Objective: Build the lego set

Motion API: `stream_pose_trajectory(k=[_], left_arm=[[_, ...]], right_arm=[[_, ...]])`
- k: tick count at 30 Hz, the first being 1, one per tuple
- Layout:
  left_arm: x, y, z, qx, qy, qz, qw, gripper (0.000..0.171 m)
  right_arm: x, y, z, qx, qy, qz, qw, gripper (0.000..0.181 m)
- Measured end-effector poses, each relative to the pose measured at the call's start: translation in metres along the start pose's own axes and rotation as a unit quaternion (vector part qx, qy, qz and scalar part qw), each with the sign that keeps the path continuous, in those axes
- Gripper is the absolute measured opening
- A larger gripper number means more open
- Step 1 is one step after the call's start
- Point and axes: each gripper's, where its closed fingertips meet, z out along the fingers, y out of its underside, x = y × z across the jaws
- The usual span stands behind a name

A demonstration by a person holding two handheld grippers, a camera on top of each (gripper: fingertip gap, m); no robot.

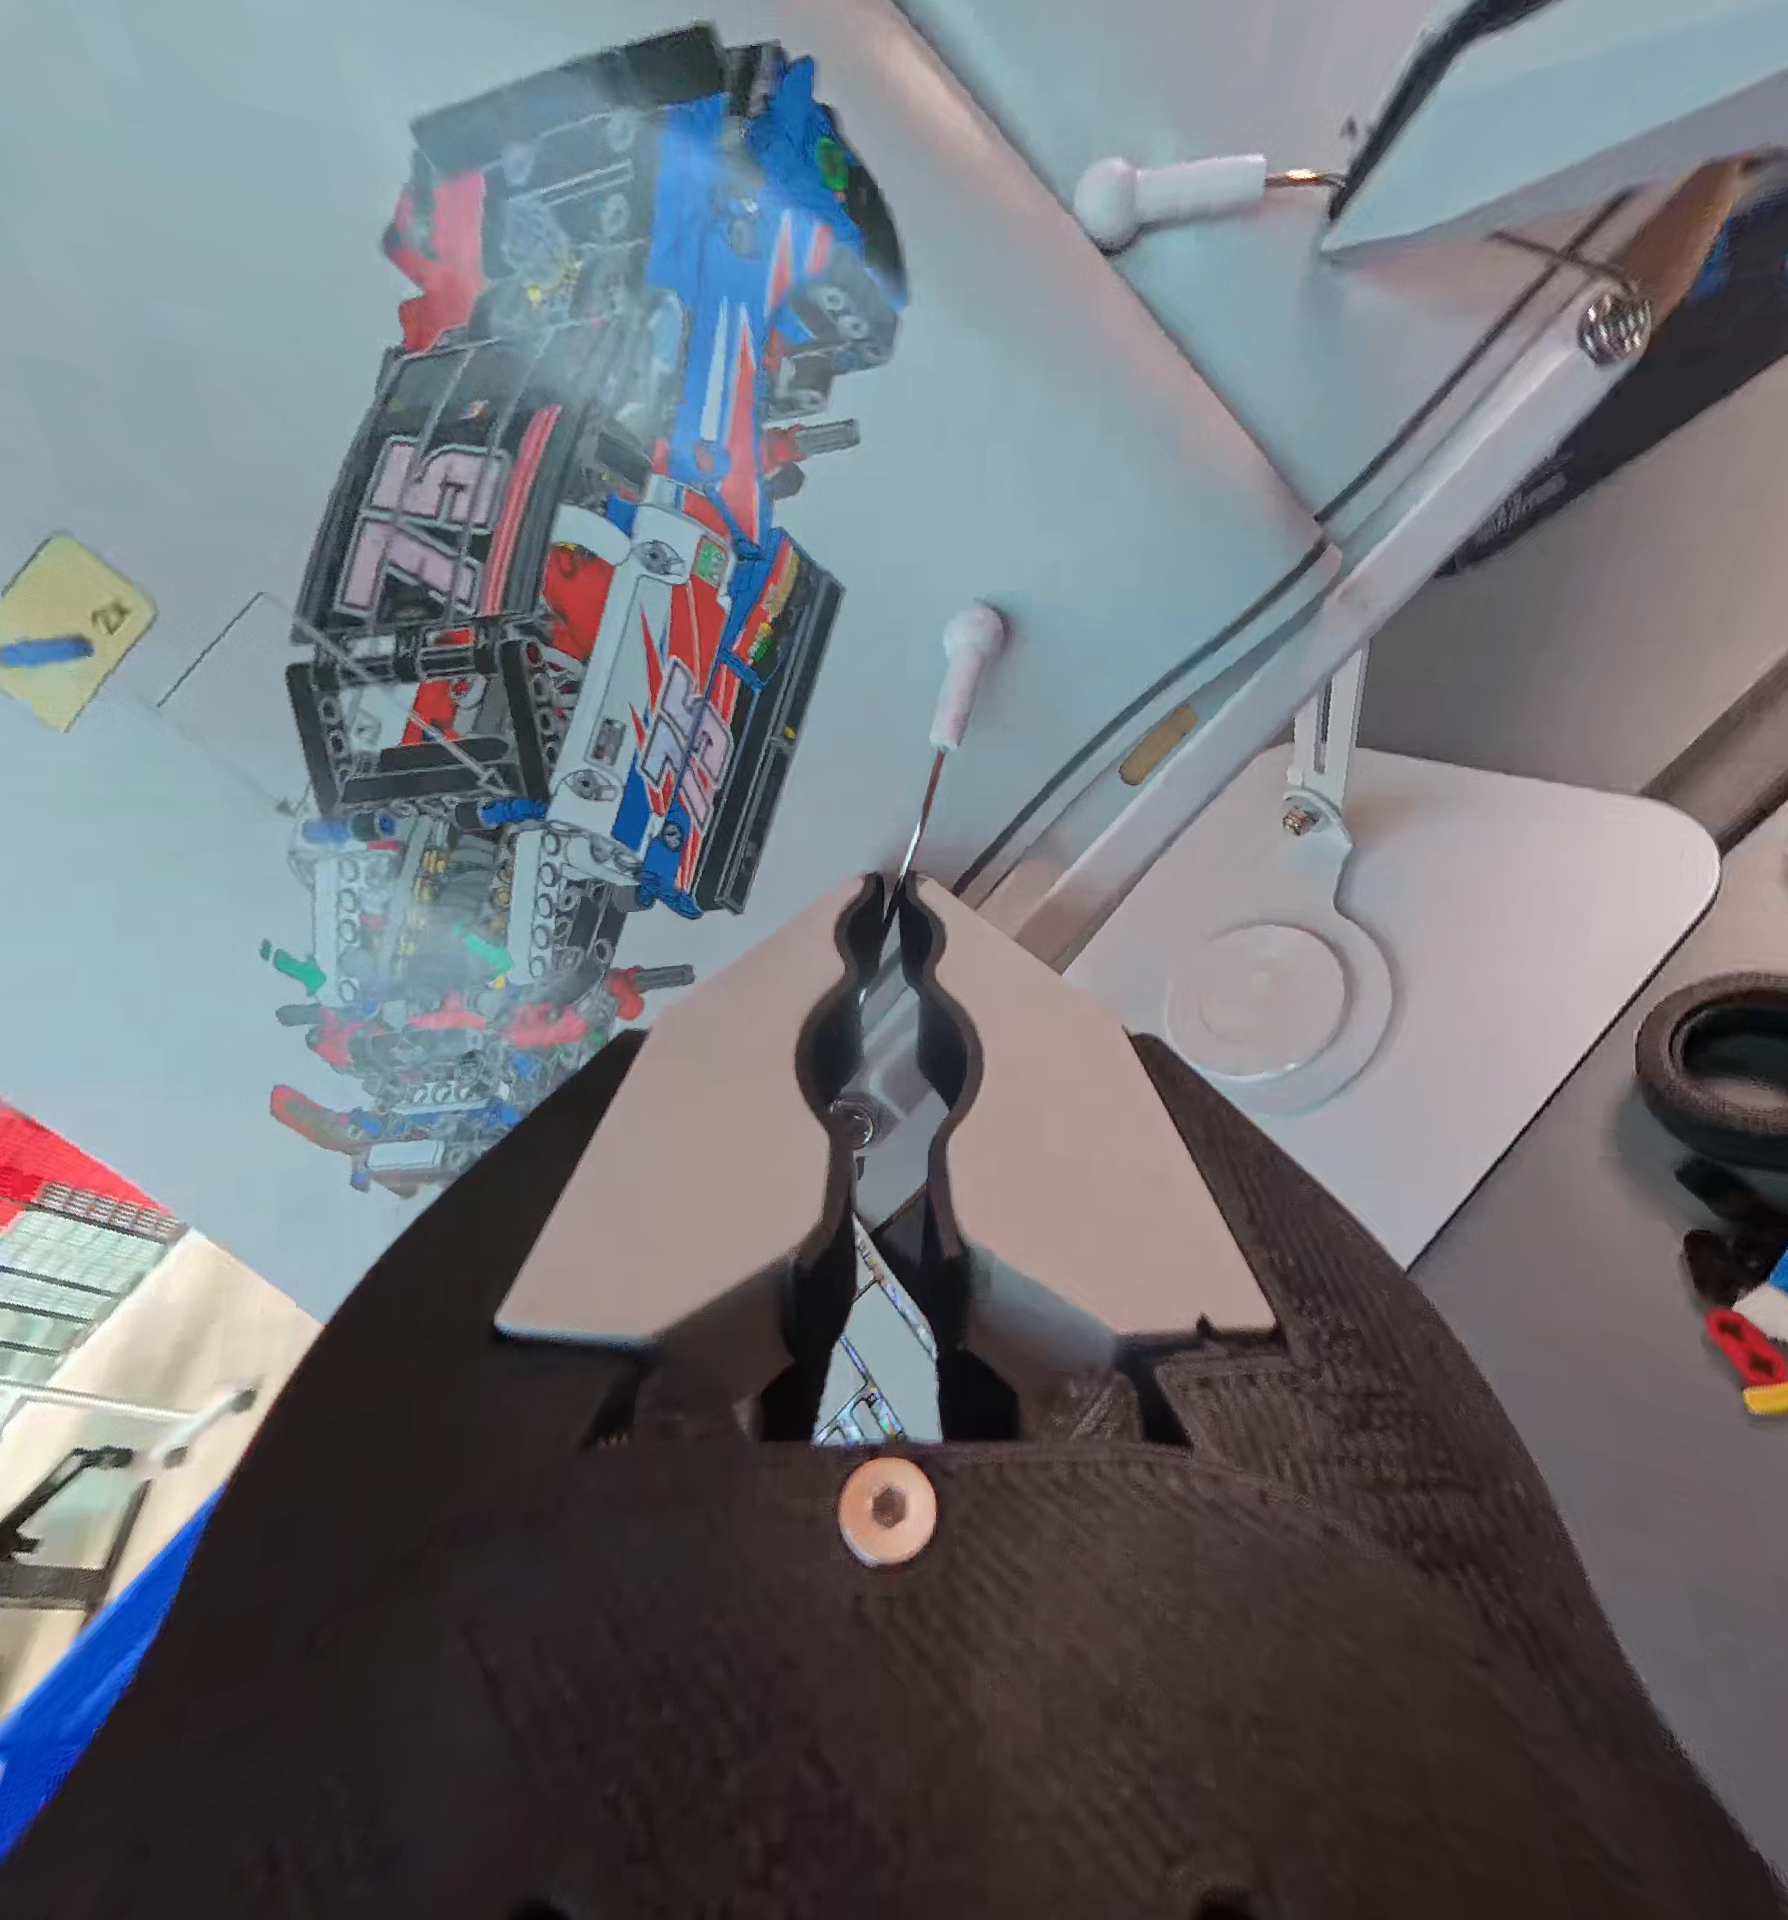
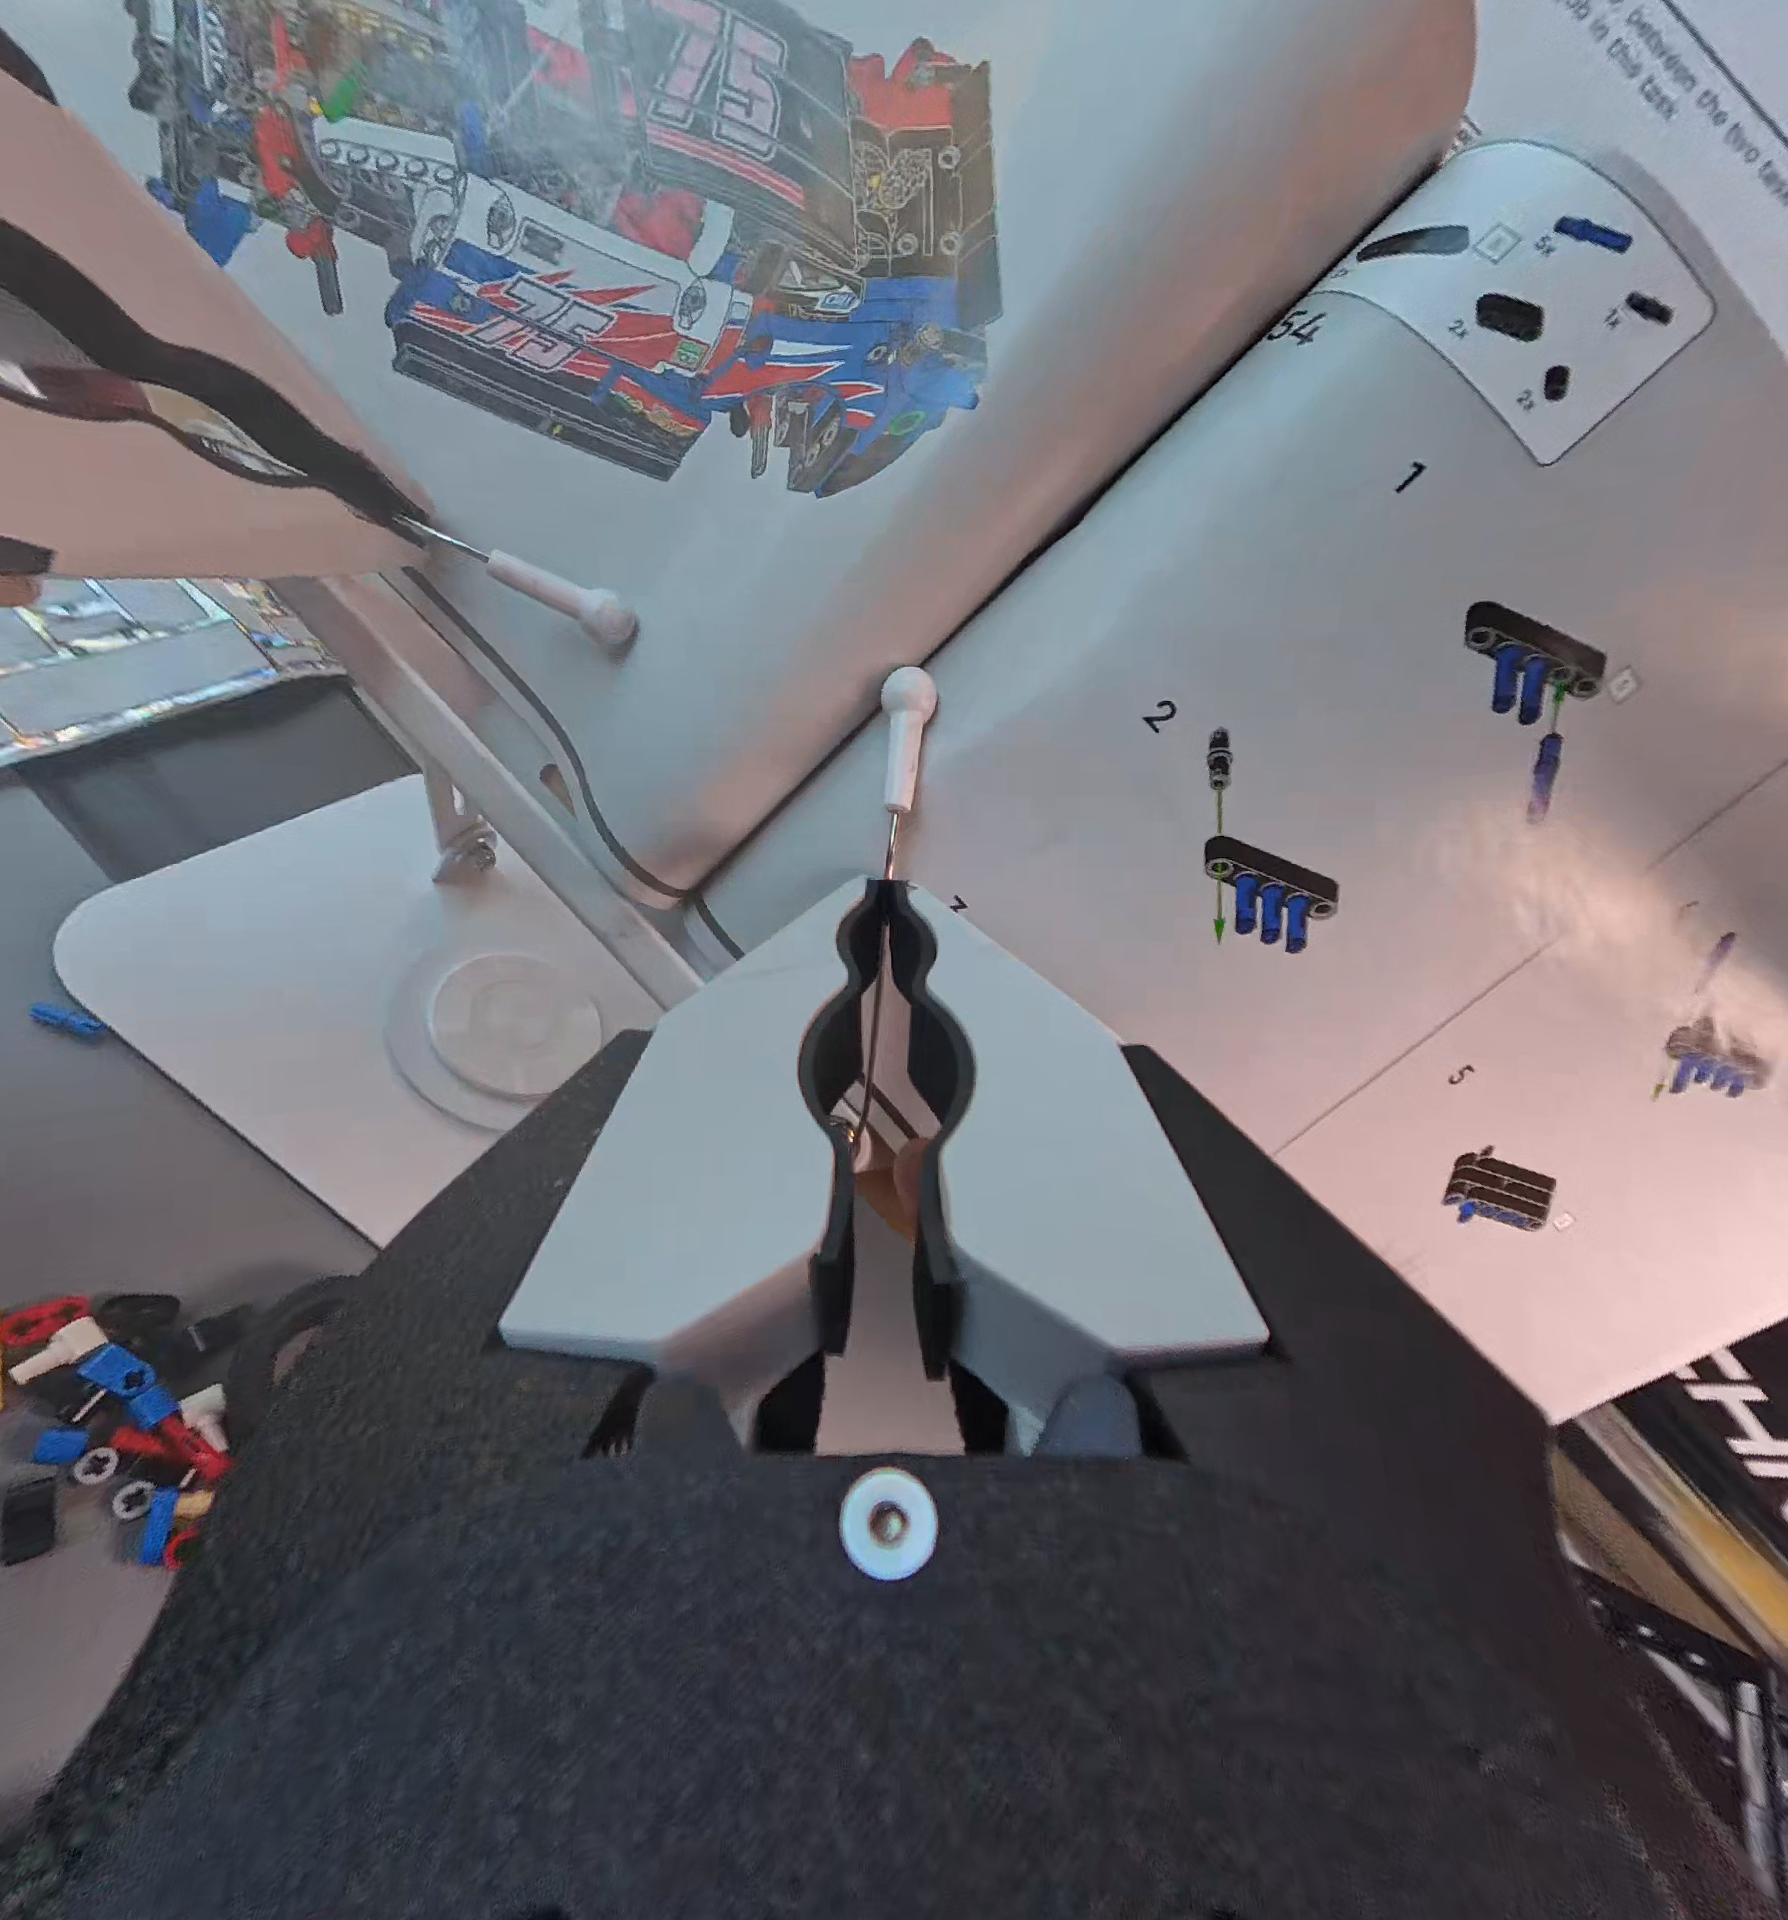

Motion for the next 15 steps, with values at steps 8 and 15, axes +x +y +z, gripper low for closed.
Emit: stream_pose_trajectory(k=[8,15], left_arm=[[-0.049,0.027,-0.017,0.087,-0.006,-0.406,0.910,0.003],[-0.036,0.061,-0.028,0.101,0.024,-0.598,0.794,0.009]], right_arm=[[0.040,0.035,-0.016,0.063,0.008,0.346,0.936,0.000],[0.035,0.074,-0.028,0.065,-0.014,0.475,0.878,0.003]])
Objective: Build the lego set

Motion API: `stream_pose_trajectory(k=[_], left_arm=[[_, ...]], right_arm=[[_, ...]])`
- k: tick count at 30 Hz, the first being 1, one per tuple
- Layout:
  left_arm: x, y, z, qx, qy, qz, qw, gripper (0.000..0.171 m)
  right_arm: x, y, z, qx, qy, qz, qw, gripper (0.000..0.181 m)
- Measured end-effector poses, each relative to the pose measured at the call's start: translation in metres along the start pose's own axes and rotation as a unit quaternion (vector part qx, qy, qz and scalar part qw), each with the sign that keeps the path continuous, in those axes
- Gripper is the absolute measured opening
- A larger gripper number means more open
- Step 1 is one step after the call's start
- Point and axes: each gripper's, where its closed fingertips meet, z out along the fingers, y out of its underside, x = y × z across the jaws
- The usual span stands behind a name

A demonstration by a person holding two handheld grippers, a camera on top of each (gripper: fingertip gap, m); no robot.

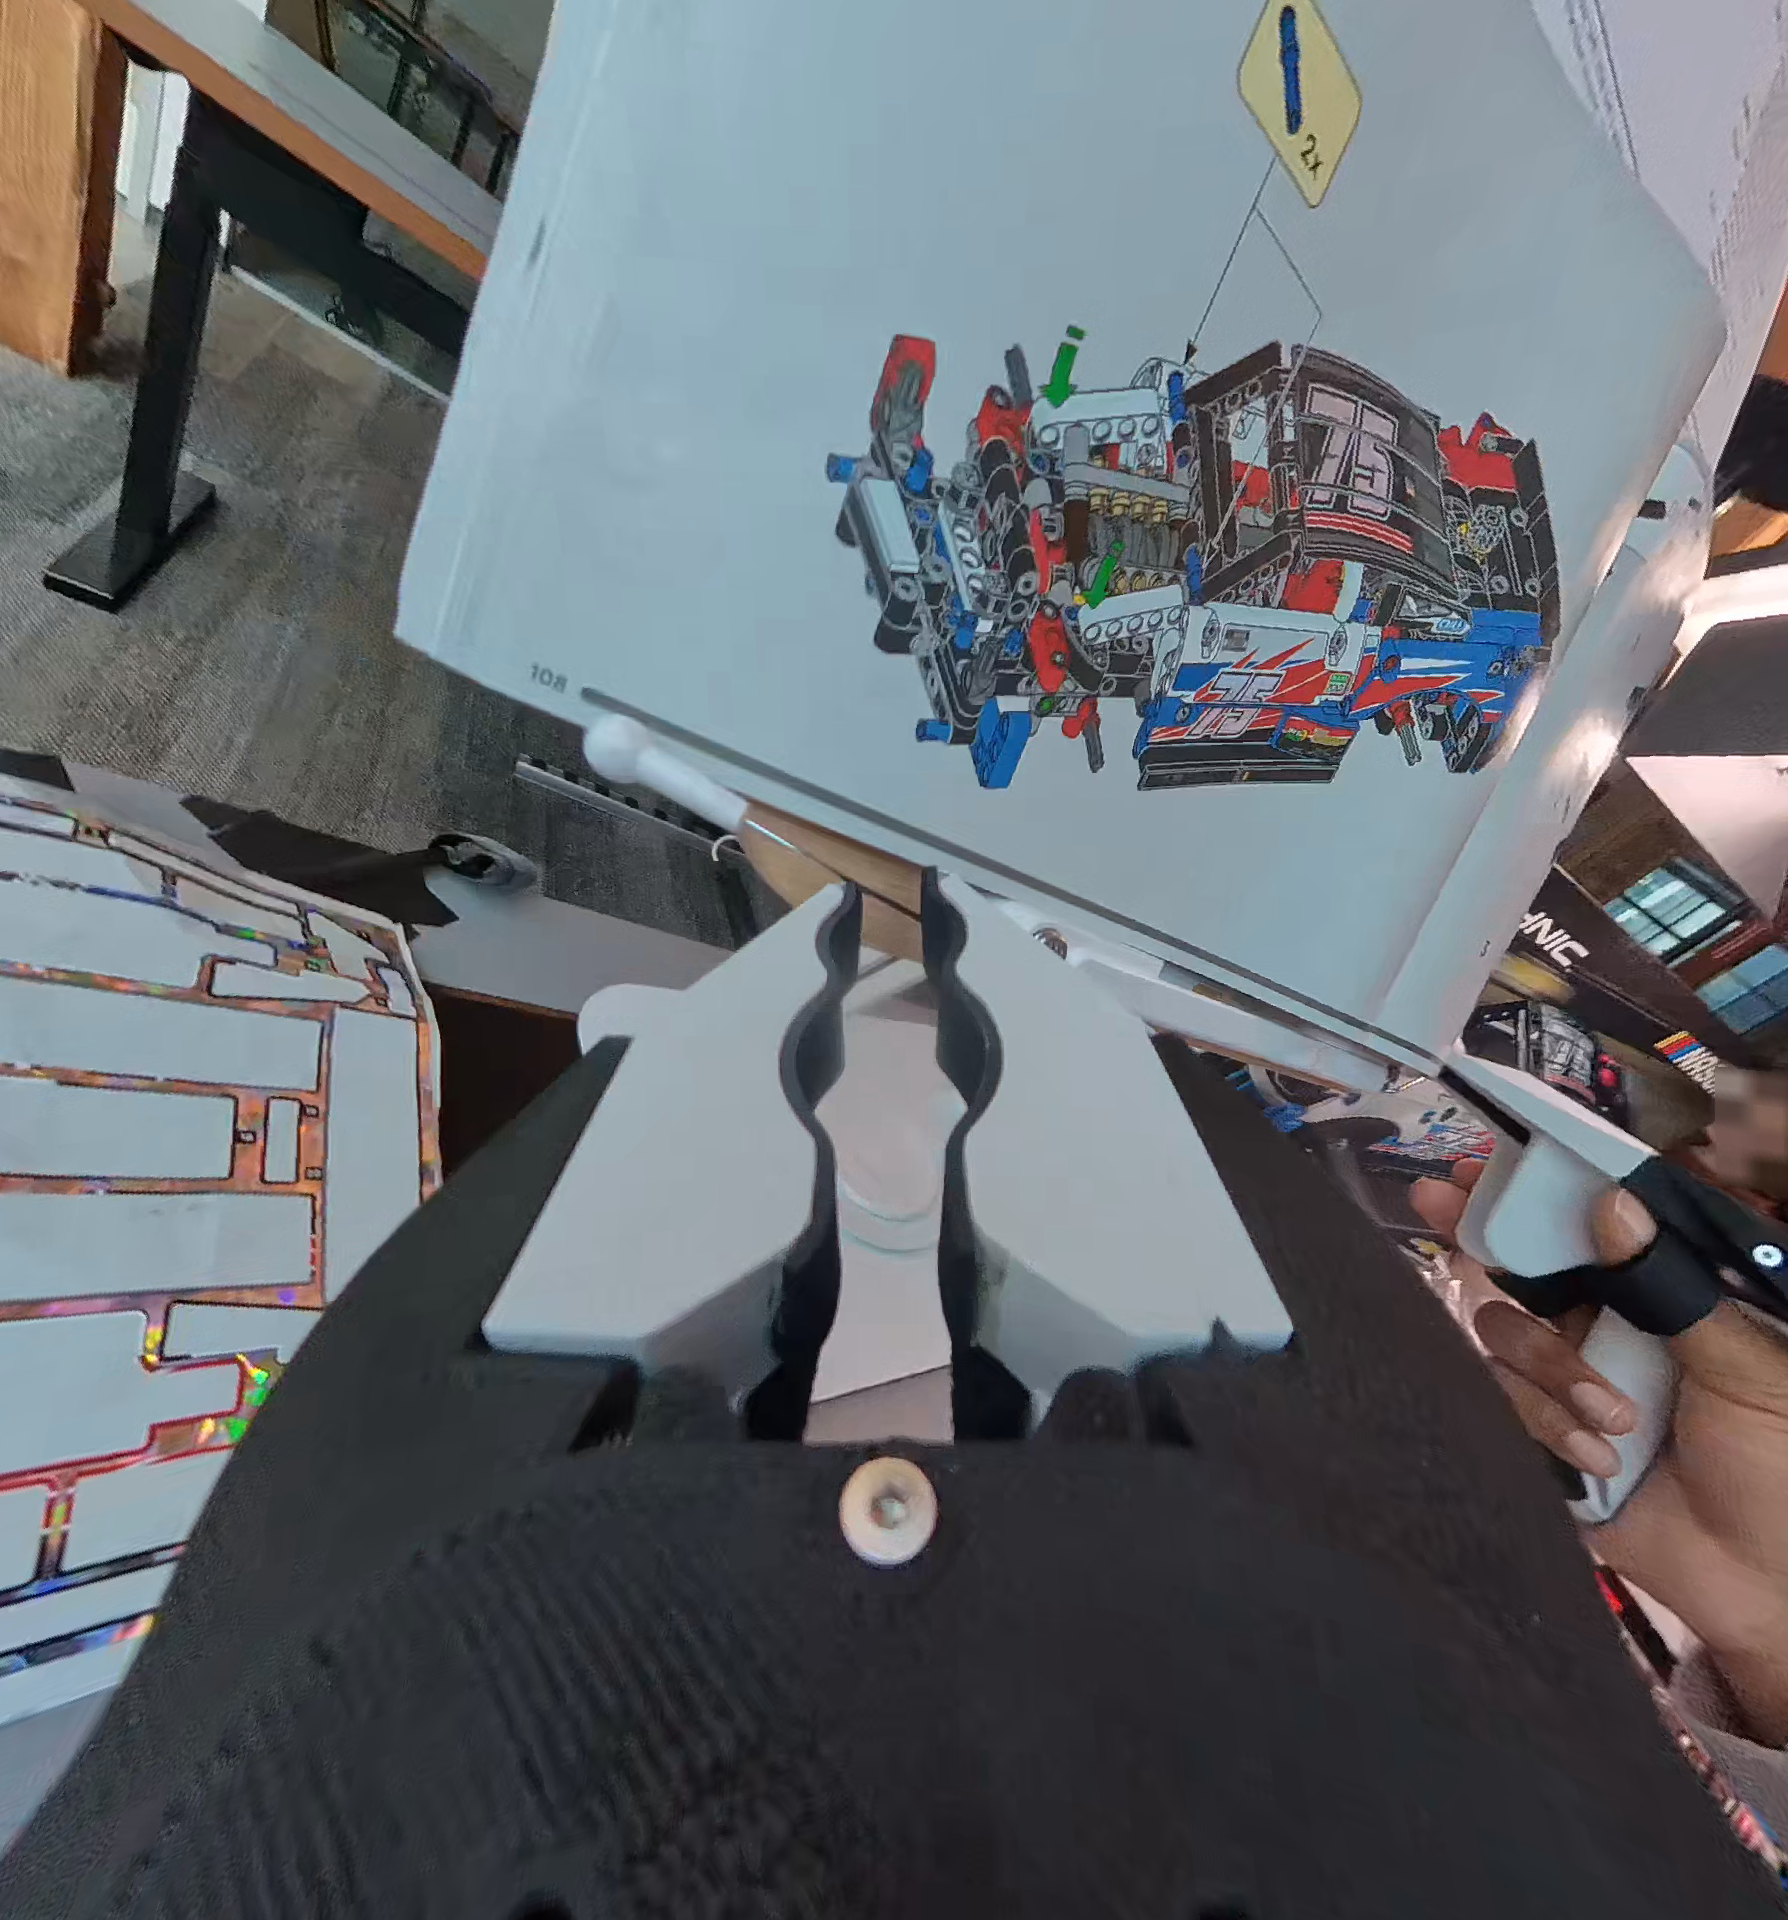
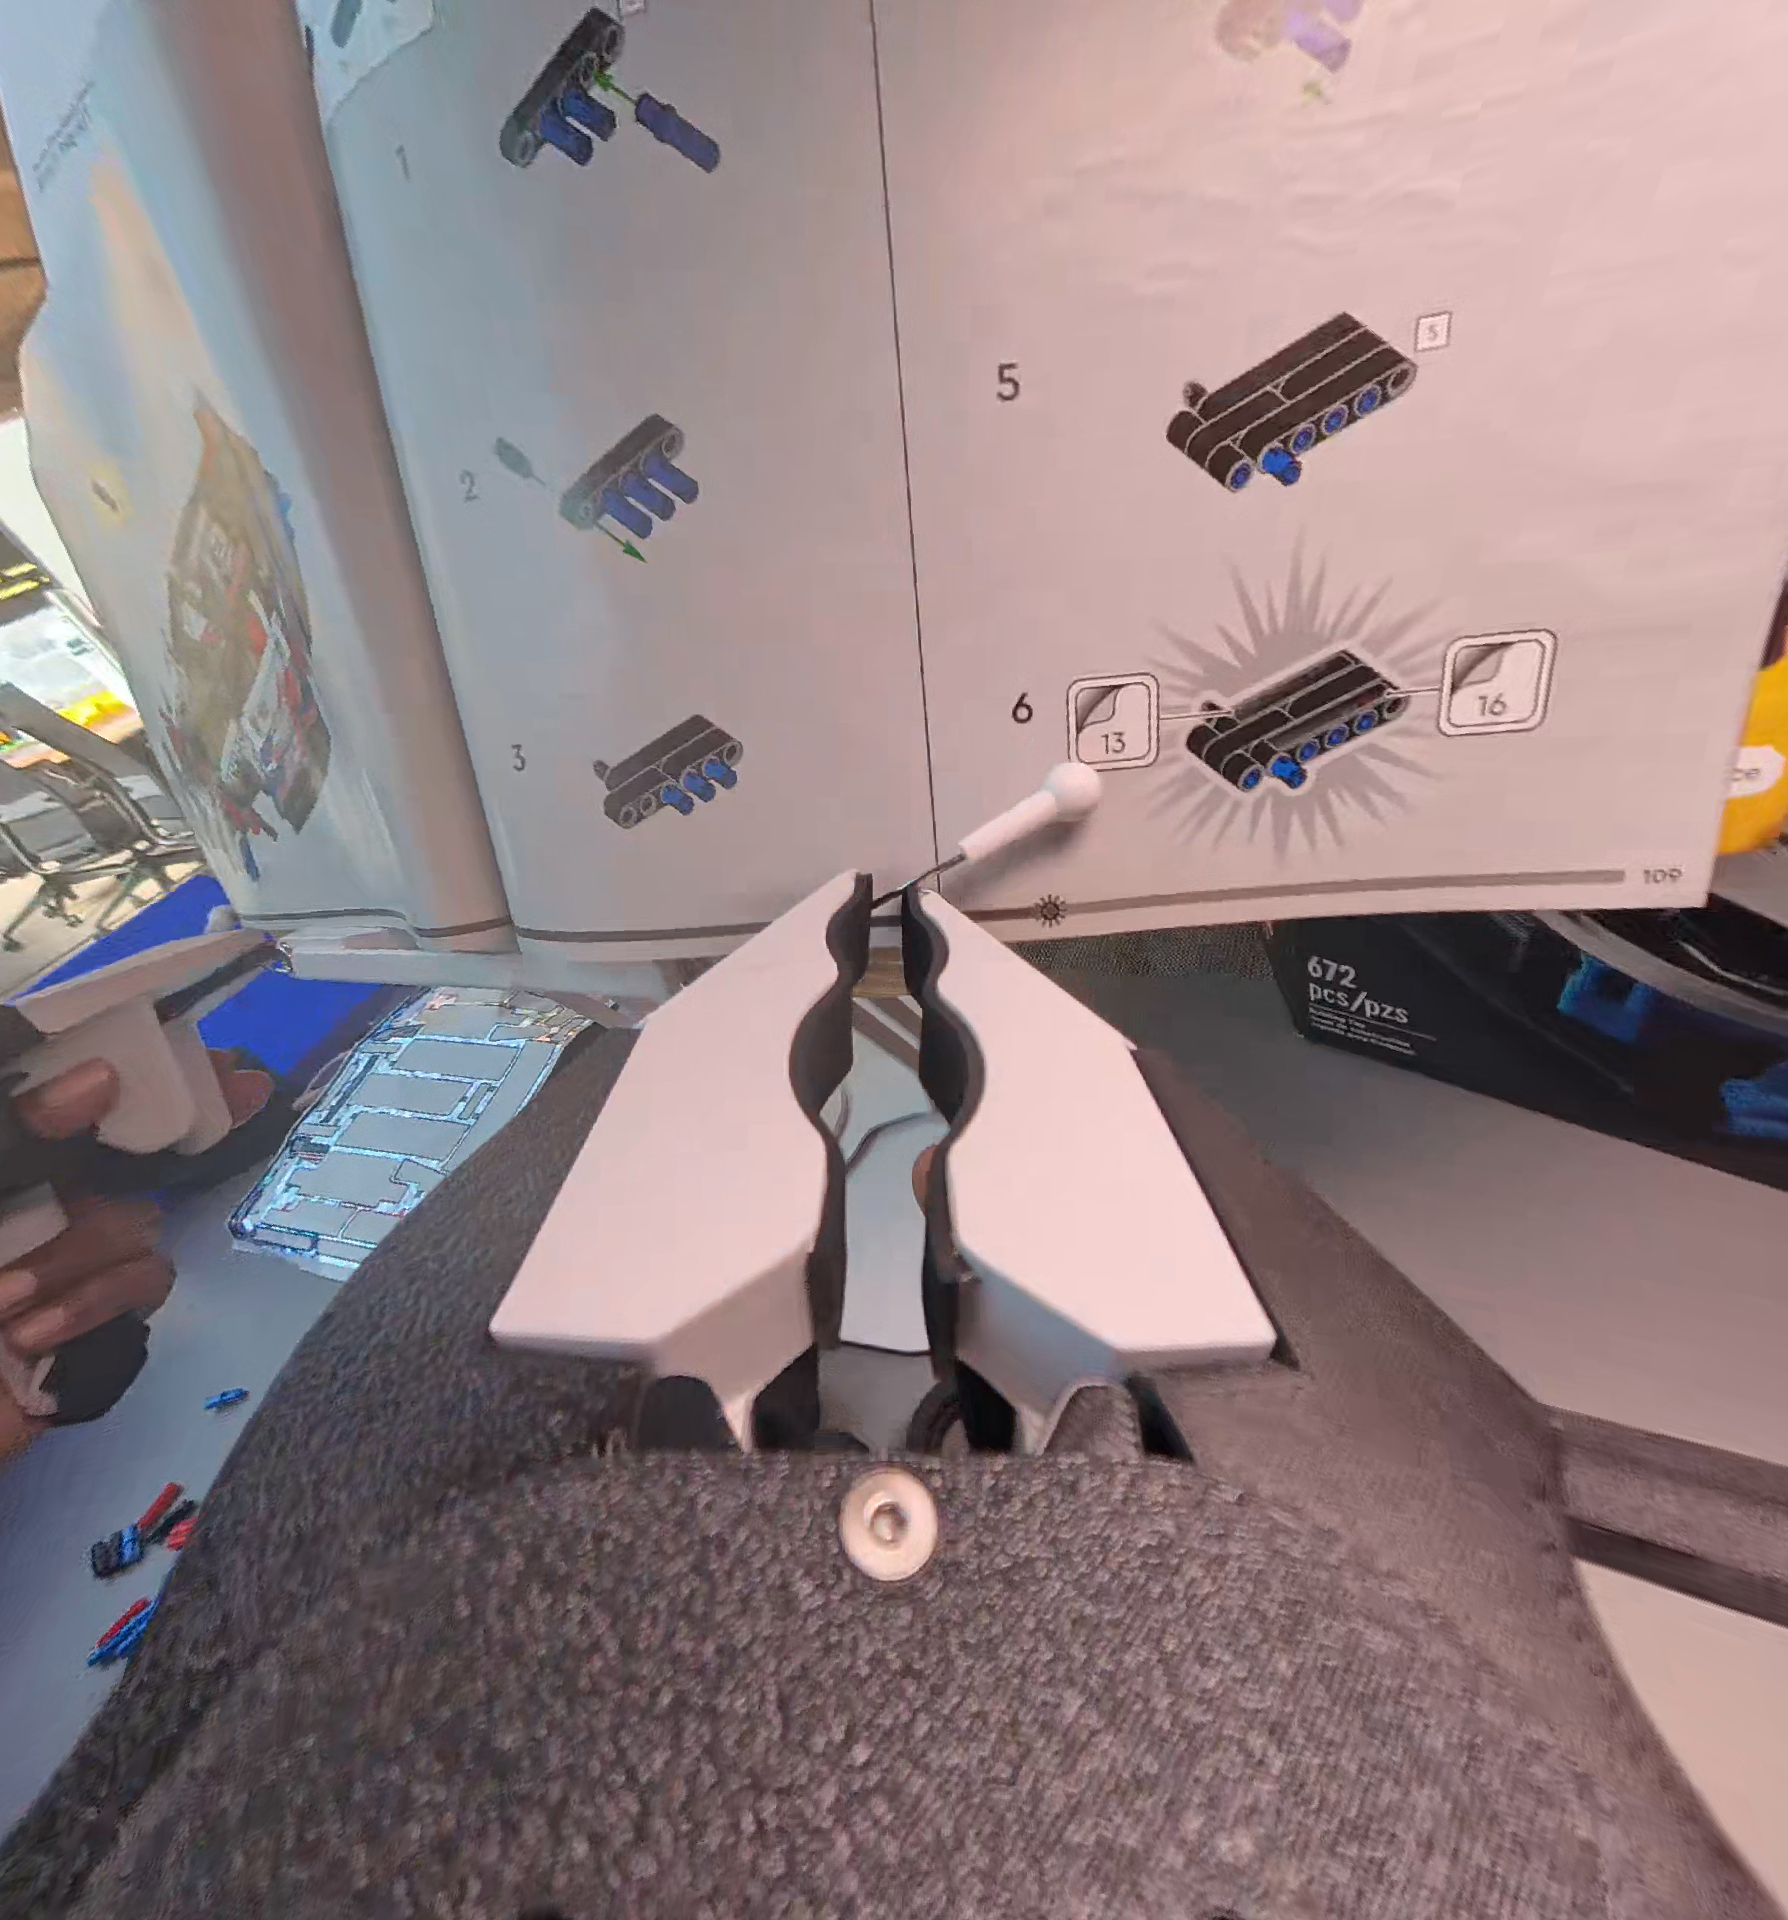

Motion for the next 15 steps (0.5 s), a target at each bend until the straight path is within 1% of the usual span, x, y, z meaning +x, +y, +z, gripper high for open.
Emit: stream_pose_trajectory(k=[3,5,6,7,9,10,11,12,13,15], left_arm=[[-0.002,0.009,-0.004,-0.015,0.013,-0.067,0.998,0.011],[0.003,0.011,-0.011,-0.015,0.014,-0.081,0.996,0.013],[0.003,0.010,-0.017,-0.004,0.001,-0.071,0.997,0.012],[0.006,0.005,-0.024,0.020,-0.008,-0.057,0.998,0.010],[0.014,-0.001,-0.034,0.053,-0.003,-0.059,0.997,0.012],[0.024,-0.005,-0.038,0.064,0.009,-0.044,0.997,0.013],[0.039,-0.008,-0.039,0.074,0.024,-0.002,0.997,0.012],[0.057,-0.006,-0.037,0.066,0.037,0.058,0.995,0.012],[0.075,0.002,-0.030,0.040,0.050,0.118,0.991,0.016],[0.115,0.021,-0.013,-0.012,0.093,0.207,0.974,0.019]], right_arm=[[0.003,0.009,-0.003,-0.018,-0.004,0.006,1.000,0.004],[0.004,0.013,-0.005,-0.025,-0.012,0.015,1.000,0.004],[0.004,0.014,-0.005,-0.026,-0.017,0.019,0.999,0.004],[0.004,0.014,-0.005,-0.027,-0.020,0.020,0.999,0.004],[0.004,0.015,-0.005,-0.028,-0.025,0.024,0.999,0.005],[0.004,0.016,-0.005,-0.029,-0.027,0.028,0.999,0.005],[0.005,0.016,-0.005,-0.031,-0.029,0.030,0.999,0.005],[0.005,0.017,-0.005,-0.035,-0.032,0.031,0.998,0.005],[0.005,0.017,-0.005,-0.038,-0.037,0.030,0.998,0.005],[0.005,0.017,-0.006,-0.044,-0.046,0.031,0.997,0.006]])
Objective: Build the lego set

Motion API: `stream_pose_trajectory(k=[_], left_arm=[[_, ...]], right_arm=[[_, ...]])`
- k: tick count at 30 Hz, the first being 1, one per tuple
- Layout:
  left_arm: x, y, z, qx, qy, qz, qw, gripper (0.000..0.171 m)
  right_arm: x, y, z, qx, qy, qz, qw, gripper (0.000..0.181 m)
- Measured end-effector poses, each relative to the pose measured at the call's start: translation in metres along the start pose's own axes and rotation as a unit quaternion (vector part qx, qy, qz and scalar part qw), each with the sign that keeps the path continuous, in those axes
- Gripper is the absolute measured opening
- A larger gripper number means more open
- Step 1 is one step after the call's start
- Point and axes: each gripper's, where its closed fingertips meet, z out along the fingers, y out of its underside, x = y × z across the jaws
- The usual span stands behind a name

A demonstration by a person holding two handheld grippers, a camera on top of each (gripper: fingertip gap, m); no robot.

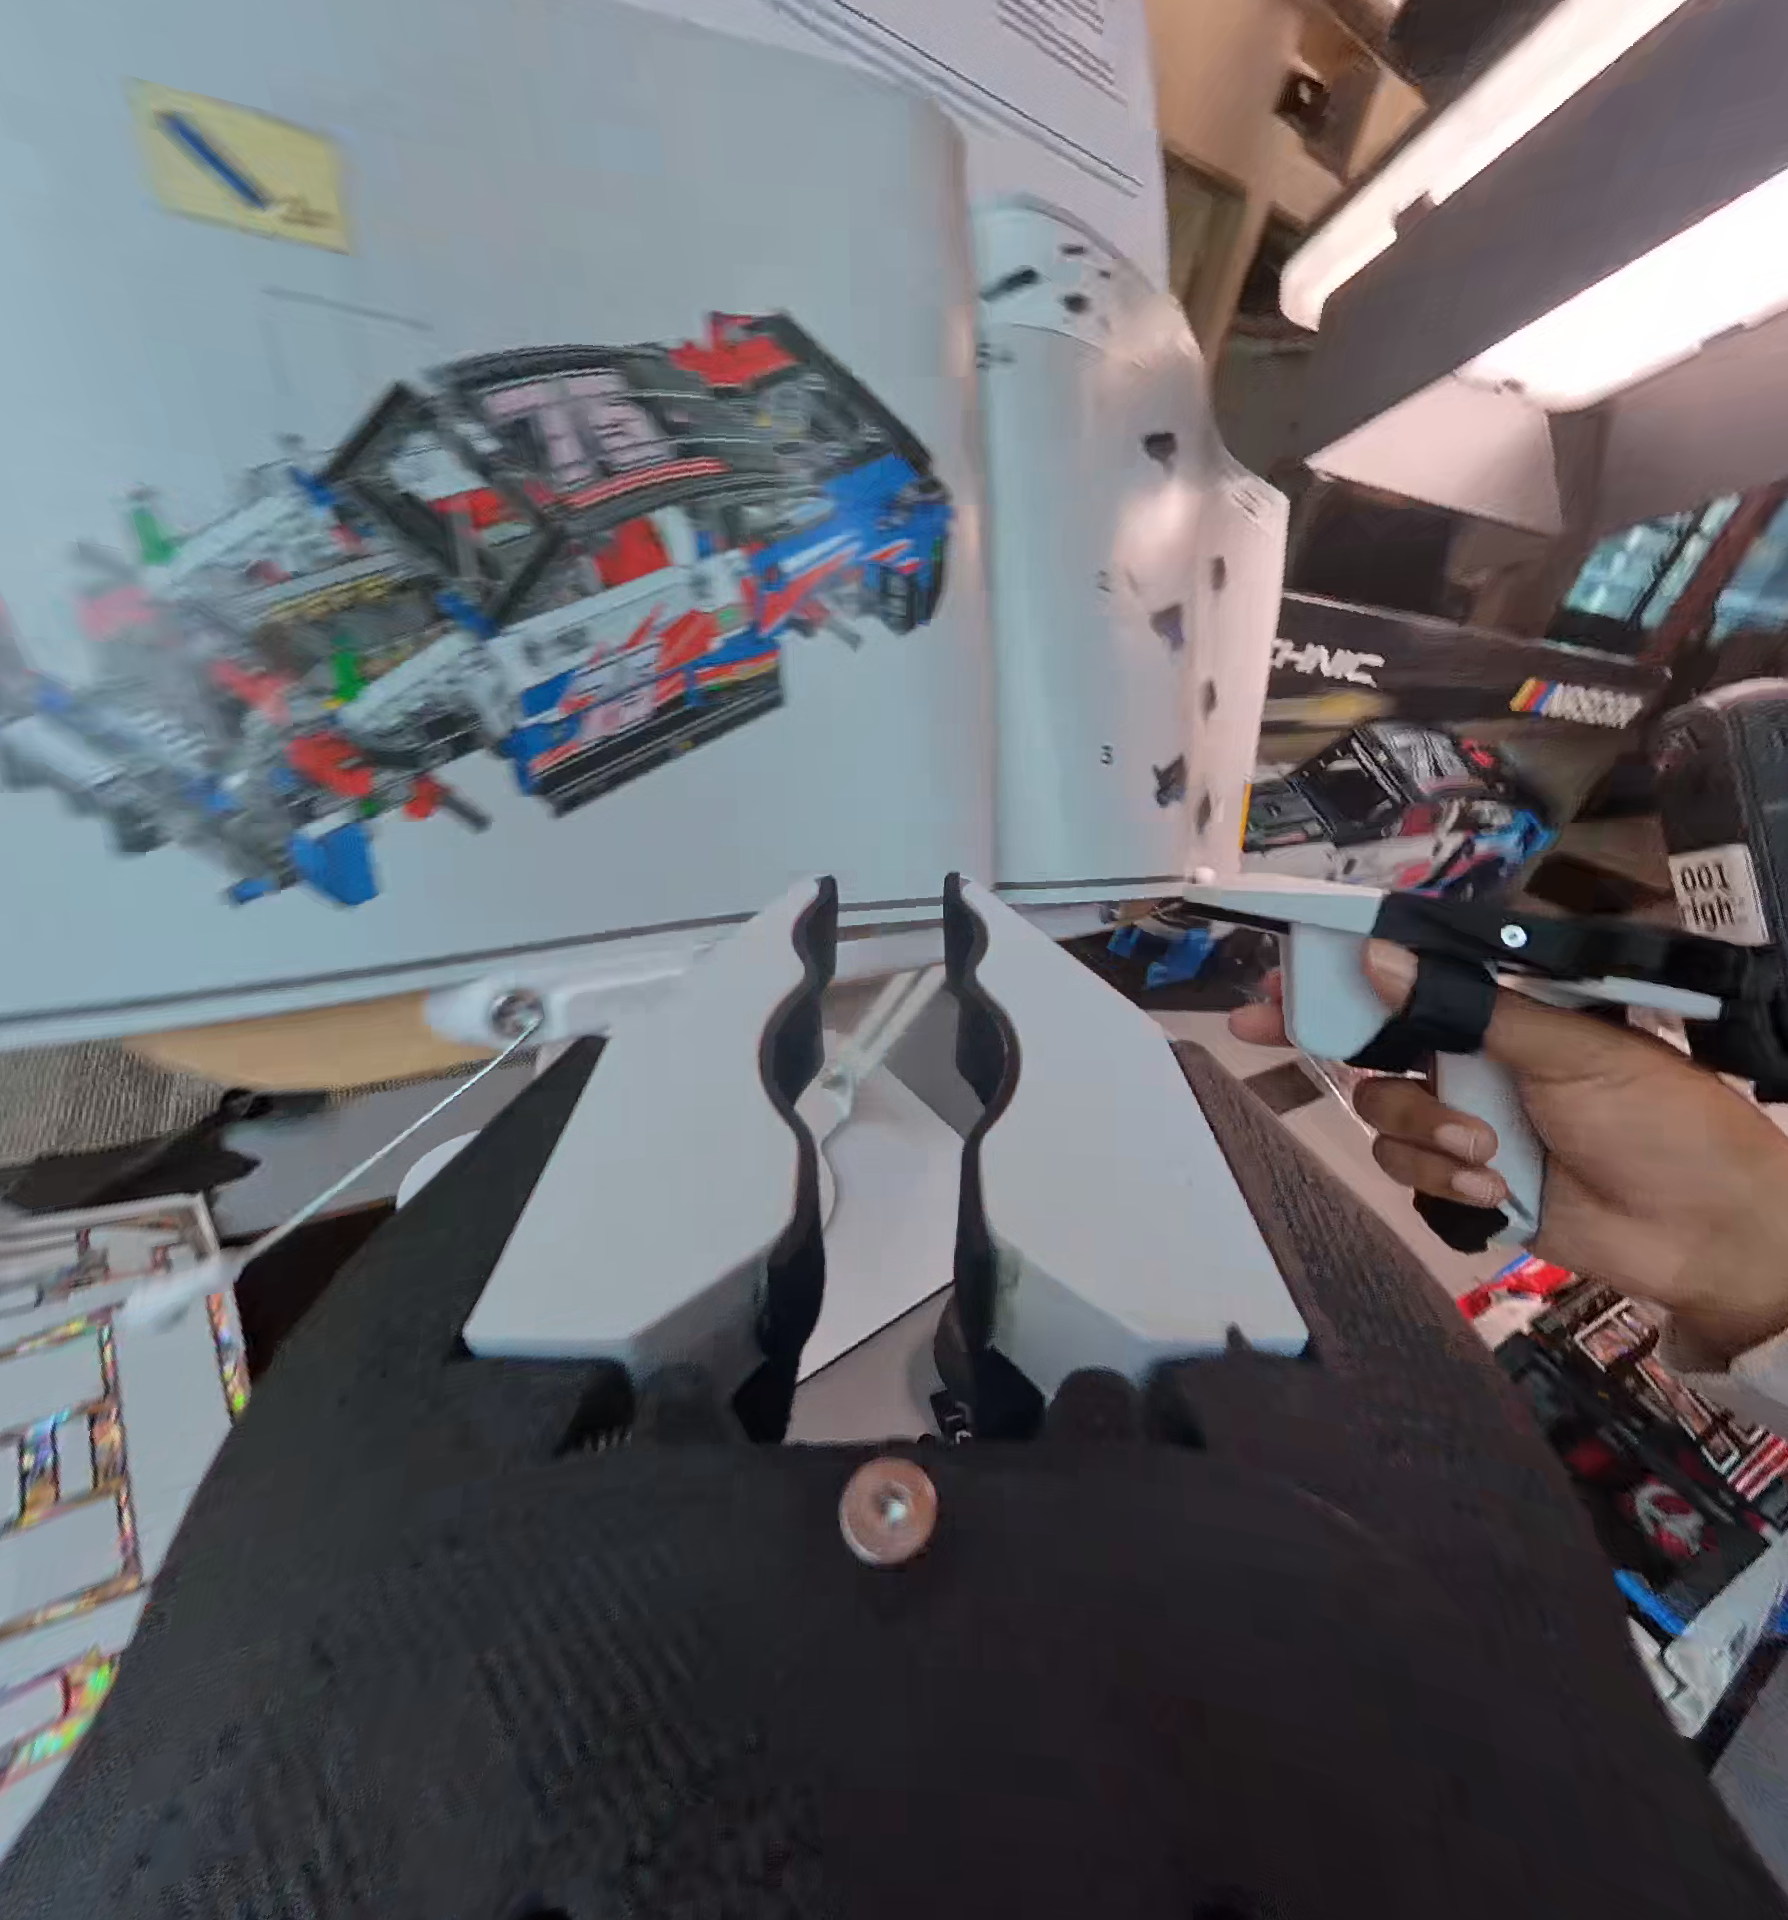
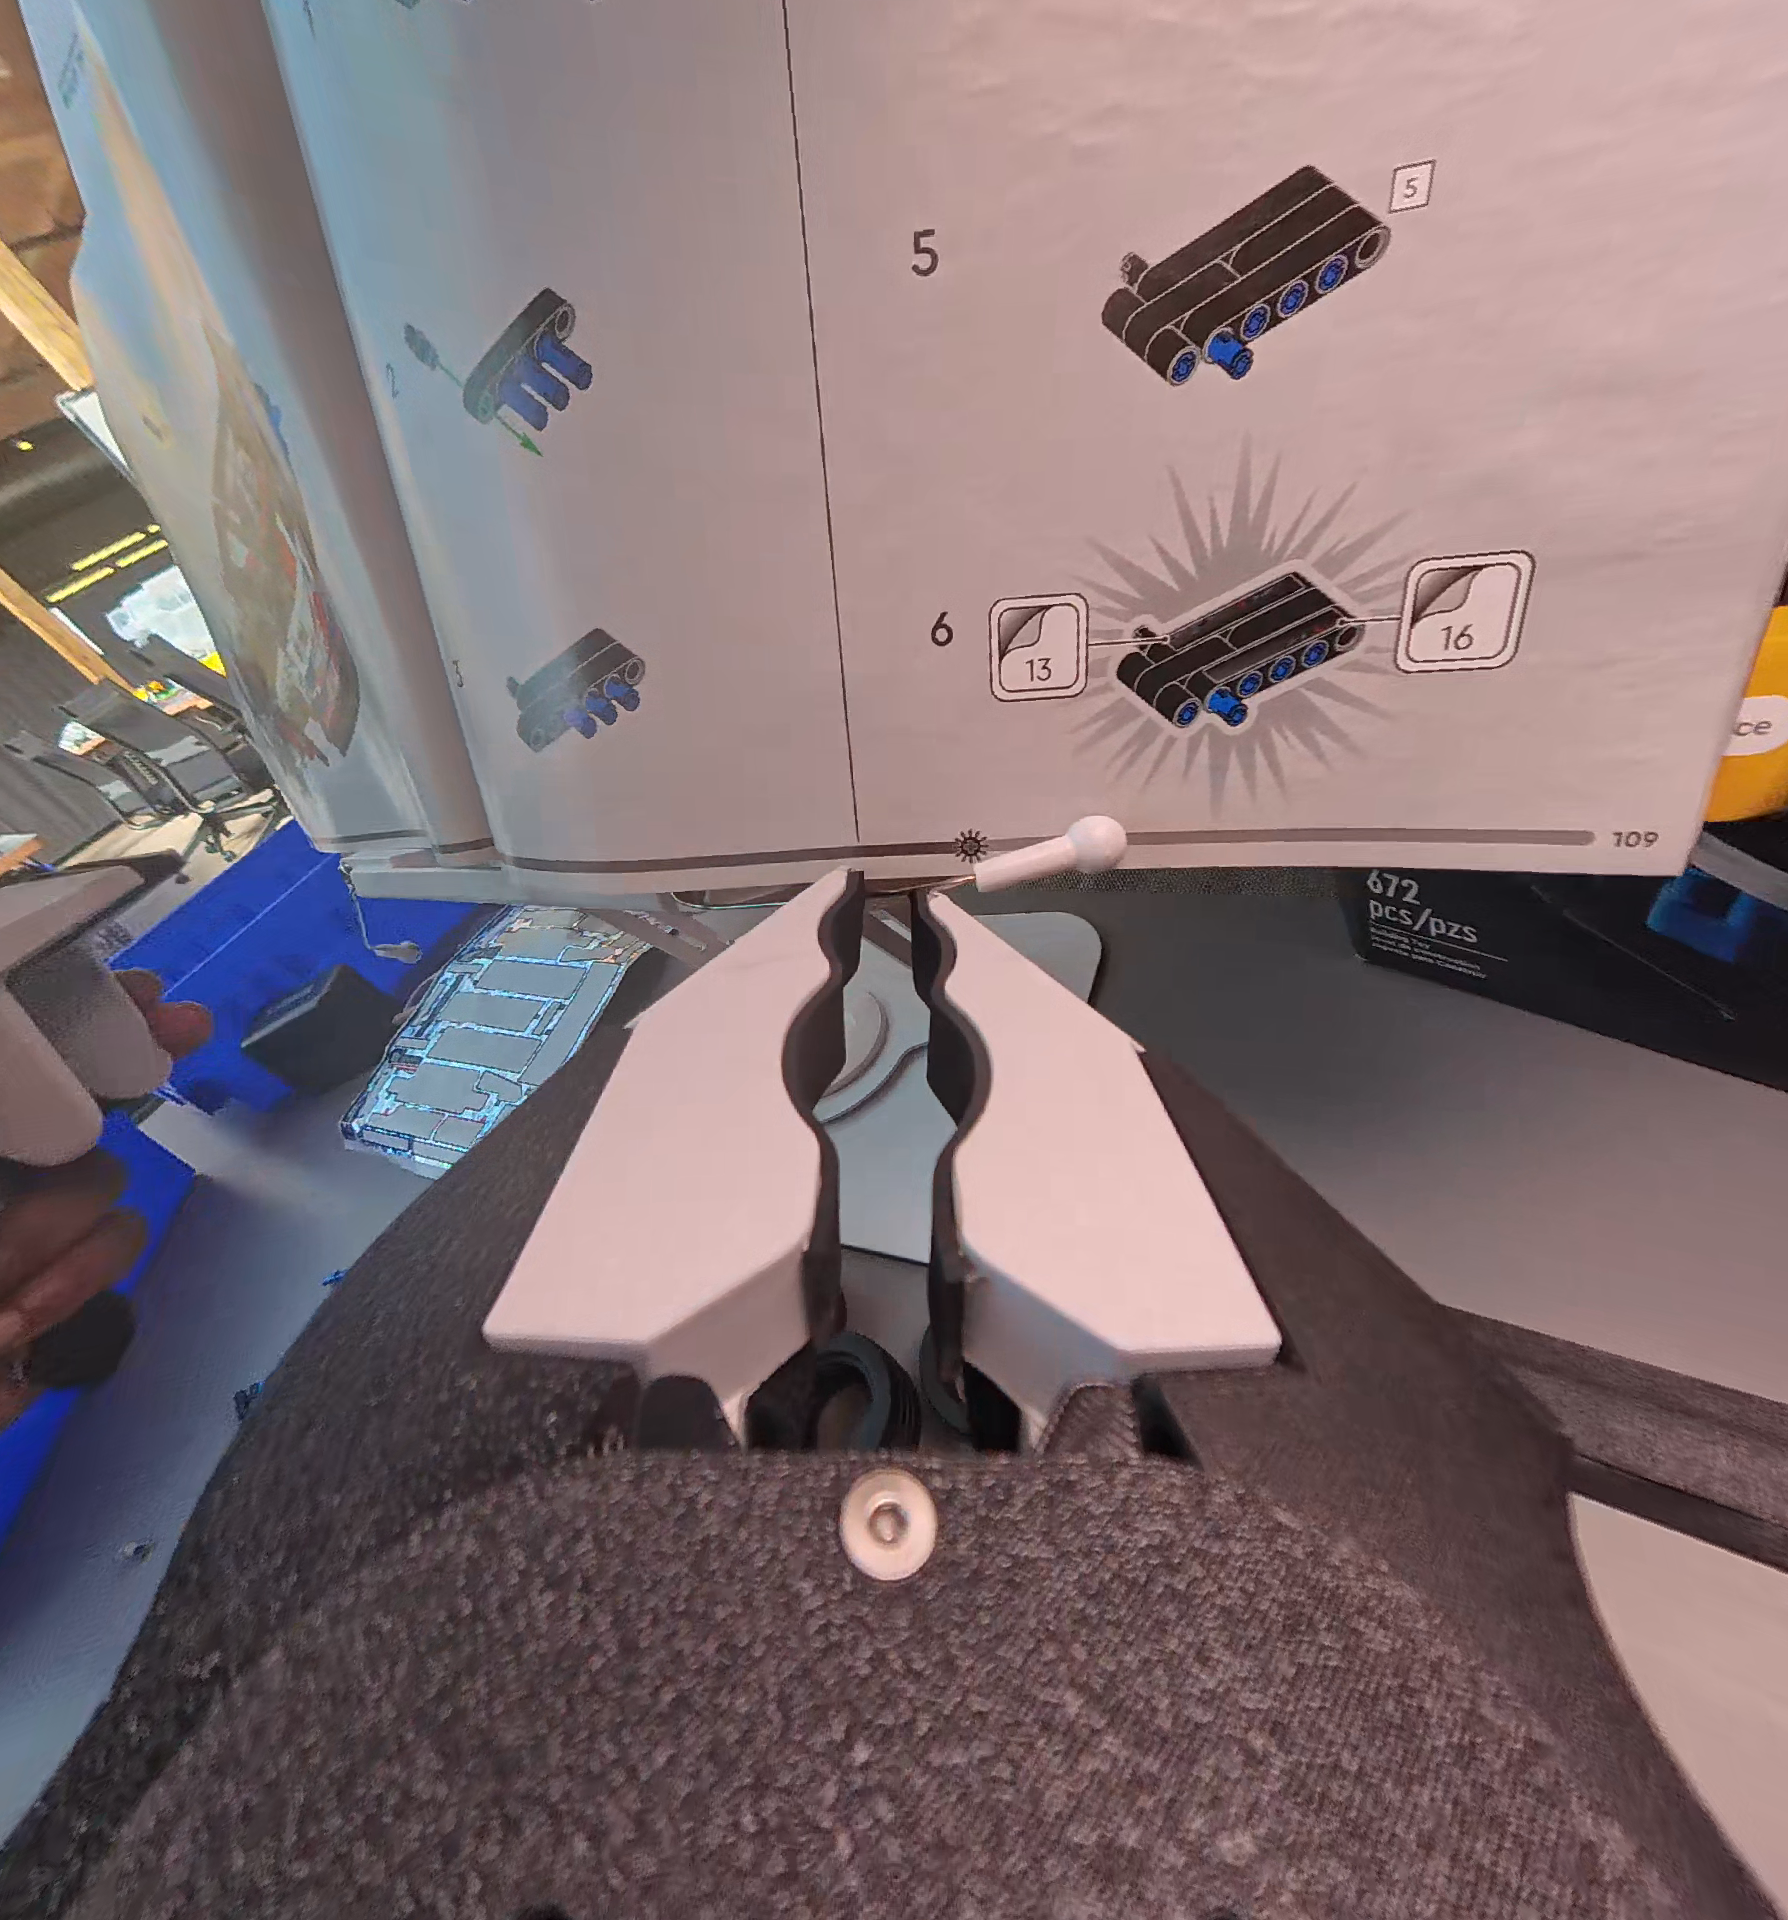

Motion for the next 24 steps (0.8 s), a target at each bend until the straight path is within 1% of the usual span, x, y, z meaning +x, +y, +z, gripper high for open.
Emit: stream_pose_trajectory(k=[3,5,7,8,9,11,14,15,17,19,22,24], left_arm=[[0.040,0.005,0.035,-0.048,0.034,0.110,0.992,0.011],[0.054,0.013,0.057,-0.081,0.039,0.165,0.982,0.008],[0.052,0.025,0.076,-0.120,0.016,0.206,0.971,0.000],[0.050,0.029,0.083,-0.131,0.007,0.218,0.967,0.000],[0.048,0.032,0.089,-0.134,0.000,0.226,0.965,0.000],[0.048,0.033,0.094,-0.133,-0.006,0.233,0.963,0.000],[0.048,0.035,0.096,-0.130,-0.012,0.225,0.966,0.000],[0.048,0.036,0.097,-0.132,-0.014,0.218,0.967,0.000],[0.047,0.038,0.098,-0.140,-0.013,0.208,0.968,0.000],[0.046,0.038,0.099,-0.147,-0.011,0.208,0.967,0.000],[0.046,0.038,0.099,-0.156,-0.013,0.222,0.962,0.000],[0.046,0.039,0.099,-0.159,-0.013,0.223,0.962,0.000]], right_arm=[[-0.001,0.003,-0.001,-0.014,-0.012,0.011,1.000,0.007],[0.000,0.008,-0.003,-0.033,-0.019,0.007,0.999,0.008],[0.016,0.010,-0.011,-0.038,0.028,-0.013,0.999,0.018],[0.027,0.007,-0.018,-0.031,0.056,-0.031,0.997,0.023],[0.037,0.003,-0.026,-0.020,0.081,-0.041,0.996,0.034],[0.044,-0.006,-0.039,0.002,0.097,-0.060,0.993,0.043],[0.034,-0.024,-0.048,0.039,0.077,-0.112,0.990,0.050],[0.029,-0.029,-0.046,0.048,0.063,-0.129,0.988,0.057],[0.017,-0.038,-0.037,0.053,0.037,-0.146,0.987,0.075],[0.014,-0.050,-0.025,0.050,0.028,-0.144,0.988,0.094],[0.022,-0.070,-0.004,0.043,0.061,-0.176,0.981,0.112],[0.020,-0.076,0.013,0.027,0.061,-0.194,0.979,0.121]])
